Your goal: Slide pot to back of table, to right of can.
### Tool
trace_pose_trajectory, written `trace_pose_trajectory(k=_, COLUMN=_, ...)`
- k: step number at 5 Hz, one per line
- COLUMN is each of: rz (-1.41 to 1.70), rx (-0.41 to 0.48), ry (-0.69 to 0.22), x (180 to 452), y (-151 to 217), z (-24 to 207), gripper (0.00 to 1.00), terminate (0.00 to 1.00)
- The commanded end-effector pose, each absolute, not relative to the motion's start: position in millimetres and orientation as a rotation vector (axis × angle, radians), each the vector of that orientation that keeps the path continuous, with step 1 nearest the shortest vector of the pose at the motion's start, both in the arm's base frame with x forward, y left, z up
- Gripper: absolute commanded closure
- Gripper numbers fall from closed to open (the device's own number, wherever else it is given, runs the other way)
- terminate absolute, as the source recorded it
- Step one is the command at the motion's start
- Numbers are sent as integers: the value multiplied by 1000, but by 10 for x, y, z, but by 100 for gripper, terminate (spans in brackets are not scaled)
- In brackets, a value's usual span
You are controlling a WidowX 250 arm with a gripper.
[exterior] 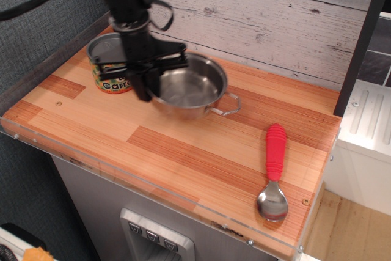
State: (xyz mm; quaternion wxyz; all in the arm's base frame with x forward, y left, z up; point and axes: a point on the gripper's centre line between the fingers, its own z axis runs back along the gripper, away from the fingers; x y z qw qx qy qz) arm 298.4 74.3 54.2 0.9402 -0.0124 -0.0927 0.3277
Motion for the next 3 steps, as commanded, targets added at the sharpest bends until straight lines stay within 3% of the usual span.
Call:
trace_pose_trajectory(k=1, rz=716, rx=-77, ry=-245, x=3384, y=577, z=499, gripper=100, terminate=0)
trace_pose_trajectory(k=3, rz=715, rx=-88, ry=-249, x=3477, y=553, z=352, gripper=100, terminate=0)
